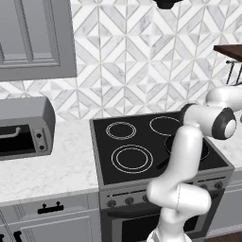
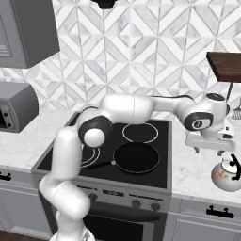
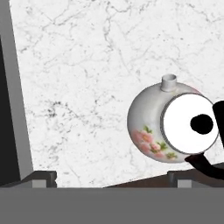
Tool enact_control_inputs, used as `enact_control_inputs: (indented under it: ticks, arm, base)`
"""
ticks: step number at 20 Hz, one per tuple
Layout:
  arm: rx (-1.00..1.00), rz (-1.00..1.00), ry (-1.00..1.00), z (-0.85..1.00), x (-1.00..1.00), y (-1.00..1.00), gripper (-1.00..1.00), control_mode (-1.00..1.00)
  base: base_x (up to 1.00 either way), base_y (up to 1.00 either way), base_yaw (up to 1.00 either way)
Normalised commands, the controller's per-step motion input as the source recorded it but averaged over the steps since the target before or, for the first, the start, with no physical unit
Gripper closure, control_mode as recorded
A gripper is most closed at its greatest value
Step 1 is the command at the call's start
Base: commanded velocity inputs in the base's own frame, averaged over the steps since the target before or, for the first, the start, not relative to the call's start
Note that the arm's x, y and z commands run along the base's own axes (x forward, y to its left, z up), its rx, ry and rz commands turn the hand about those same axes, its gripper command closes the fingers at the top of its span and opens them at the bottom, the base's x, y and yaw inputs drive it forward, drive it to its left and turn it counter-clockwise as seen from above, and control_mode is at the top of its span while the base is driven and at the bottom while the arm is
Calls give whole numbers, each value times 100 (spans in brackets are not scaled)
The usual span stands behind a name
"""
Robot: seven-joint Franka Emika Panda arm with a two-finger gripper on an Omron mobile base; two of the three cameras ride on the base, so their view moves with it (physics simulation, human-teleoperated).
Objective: Pick the kettle from the counter and place it on a stove burner. Then turn the burner on.
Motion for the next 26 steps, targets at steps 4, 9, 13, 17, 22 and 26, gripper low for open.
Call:
enact_control_inputs:
  ticks: [4,9,13,17,22,26]
  arm:
    - [0,0,-10,-1,-1,-21,-100,-100]
    - [0,0,-10,3,0,-18,-100,-100]
    - [-1,0,-3,9,0,-16,-100,-100]
    - [-6,0,0,11,7,-4,-100,-100]
    - [-2,0,0,3,11,-21,-100,-100]
    - [0,-3,0,0,2,-29,-100,-100]
  base:
    - [0,0,0]
    - [0,0,0]
    - [0,0,0]
    - [0,0,0]
    - [0,0,0]
    - [0,0,0]
